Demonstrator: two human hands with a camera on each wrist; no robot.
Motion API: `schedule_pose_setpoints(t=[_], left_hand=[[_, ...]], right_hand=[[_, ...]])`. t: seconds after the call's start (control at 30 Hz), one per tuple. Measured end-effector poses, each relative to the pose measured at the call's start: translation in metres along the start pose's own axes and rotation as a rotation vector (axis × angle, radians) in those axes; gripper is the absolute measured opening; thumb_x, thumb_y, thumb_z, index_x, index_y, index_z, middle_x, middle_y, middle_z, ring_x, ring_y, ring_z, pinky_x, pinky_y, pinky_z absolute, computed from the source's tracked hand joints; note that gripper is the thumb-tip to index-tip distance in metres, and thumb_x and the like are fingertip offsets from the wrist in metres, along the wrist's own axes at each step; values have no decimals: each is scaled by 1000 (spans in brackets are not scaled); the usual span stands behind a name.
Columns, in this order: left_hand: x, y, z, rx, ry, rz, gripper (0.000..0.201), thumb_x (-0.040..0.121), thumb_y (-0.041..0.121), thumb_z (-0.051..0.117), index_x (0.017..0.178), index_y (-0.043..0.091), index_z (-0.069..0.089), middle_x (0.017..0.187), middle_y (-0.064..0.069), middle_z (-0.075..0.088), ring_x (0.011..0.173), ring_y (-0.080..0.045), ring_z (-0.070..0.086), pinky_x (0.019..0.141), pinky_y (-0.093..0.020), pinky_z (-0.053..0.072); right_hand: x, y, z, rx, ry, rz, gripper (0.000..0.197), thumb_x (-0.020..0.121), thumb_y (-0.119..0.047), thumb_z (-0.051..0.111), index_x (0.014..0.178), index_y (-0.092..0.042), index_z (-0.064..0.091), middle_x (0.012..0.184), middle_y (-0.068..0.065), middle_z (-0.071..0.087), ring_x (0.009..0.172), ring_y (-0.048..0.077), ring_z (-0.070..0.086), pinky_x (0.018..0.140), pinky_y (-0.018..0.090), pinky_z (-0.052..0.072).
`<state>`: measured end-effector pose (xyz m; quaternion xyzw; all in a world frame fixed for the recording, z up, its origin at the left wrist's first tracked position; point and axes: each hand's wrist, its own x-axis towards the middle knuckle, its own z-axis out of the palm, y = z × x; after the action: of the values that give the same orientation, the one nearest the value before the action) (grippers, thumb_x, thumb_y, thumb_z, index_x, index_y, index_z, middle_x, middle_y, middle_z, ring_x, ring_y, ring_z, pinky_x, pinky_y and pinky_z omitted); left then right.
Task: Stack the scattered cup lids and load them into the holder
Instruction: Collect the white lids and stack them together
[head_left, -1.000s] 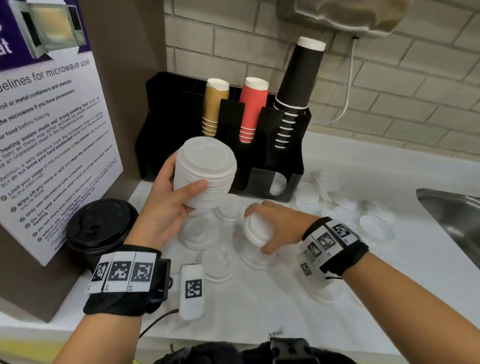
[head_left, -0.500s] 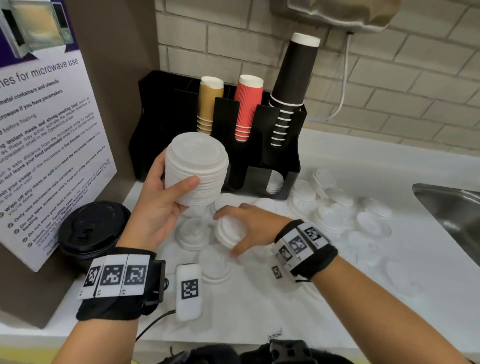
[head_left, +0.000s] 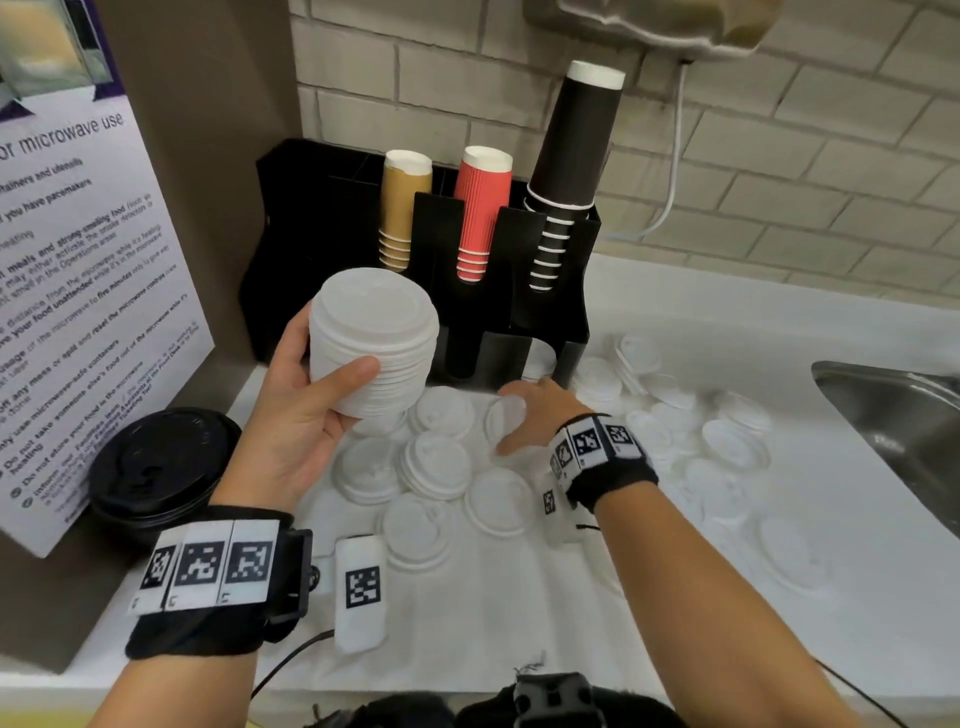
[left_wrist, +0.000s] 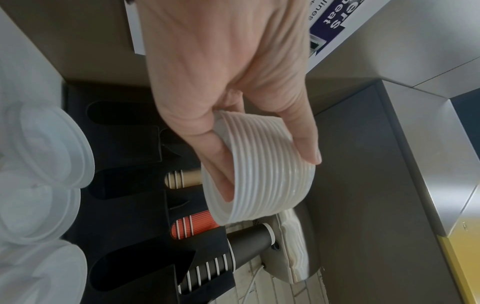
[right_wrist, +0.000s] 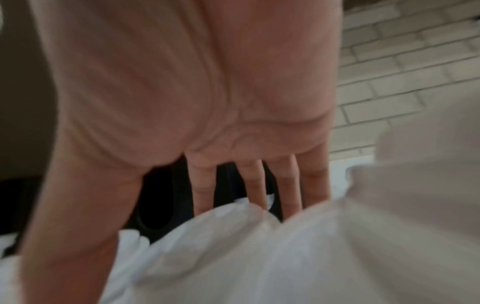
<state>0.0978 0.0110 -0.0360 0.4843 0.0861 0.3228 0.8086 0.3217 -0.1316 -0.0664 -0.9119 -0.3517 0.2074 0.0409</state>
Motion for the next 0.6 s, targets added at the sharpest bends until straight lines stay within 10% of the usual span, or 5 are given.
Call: schedule_pose_setpoints(t=[0.17,0.37,0.53,0.6], left_hand=[[2,0,3,0,-10,-8,101,39,40,98,129,32,53,125,7,65,118,-15,62,79,-25,57],[1,6,0,-2,12,0,108,39,40,98,134,29,49,125,7,65,118,-14,62,79,-24,57],[0,6,1,-6,14,-2,112,38,39,98,138,27,47,128,5,63,120,-16,60,81,-26,57],[0,6,4,-6,-1,-2,114,39,39,98,139,26,46,130,4,62,121,-16,60,81,-26,57]], right_hand=[[13,-7,-5,-197,-73,-36,83,66,-30,82,135,-37,36,128,8,36,102,36,55,74,40,50],[-5,28,-64,88,-11,-44,67,68,-35,78,125,-44,43,118,2,52,104,27,56,82,37,49],[-23,39,-98,-42,-18,71,61,68,-39,76,117,-36,39,107,-2,53,83,14,53,62,28,41],[-22,27,-91,-61,-117,20,56,69,-39,77,113,-37,43,116,-1,54,94,18,56,76,34,49]])
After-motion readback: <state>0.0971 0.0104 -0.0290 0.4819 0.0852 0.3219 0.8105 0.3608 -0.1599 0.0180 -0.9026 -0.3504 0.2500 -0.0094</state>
